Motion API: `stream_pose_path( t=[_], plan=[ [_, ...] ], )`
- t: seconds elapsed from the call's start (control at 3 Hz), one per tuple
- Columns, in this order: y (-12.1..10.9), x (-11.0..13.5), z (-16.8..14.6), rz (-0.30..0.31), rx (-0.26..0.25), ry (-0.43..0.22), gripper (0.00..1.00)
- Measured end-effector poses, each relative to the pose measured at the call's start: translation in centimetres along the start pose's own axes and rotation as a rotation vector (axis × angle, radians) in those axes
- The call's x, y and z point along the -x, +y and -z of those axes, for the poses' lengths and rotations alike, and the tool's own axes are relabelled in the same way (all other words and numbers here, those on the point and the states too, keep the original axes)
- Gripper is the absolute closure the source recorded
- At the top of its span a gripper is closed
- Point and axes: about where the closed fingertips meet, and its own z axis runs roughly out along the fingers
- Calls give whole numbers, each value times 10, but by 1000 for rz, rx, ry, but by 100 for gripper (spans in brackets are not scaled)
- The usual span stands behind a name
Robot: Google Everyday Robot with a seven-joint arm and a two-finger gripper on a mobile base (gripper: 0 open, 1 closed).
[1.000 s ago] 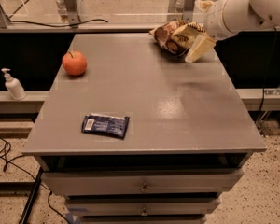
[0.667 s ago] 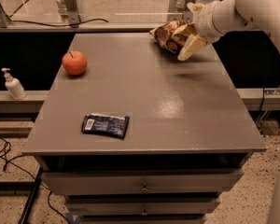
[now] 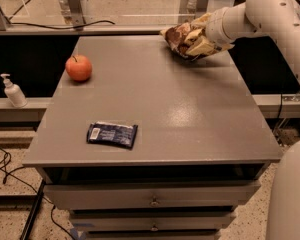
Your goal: Move brown chip bag near rxbar blueberry
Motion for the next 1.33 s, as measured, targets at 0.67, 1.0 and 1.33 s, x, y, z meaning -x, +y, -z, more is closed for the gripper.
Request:
stream_pose_path(
  t=[0.67,1.0,1.33],
  plan=[
    [13,8,44,-18,-17,16,87],
    [32,54,73,0,30,-23,100],
    [55,102,105,-23,108,-112,100]
  ],
)
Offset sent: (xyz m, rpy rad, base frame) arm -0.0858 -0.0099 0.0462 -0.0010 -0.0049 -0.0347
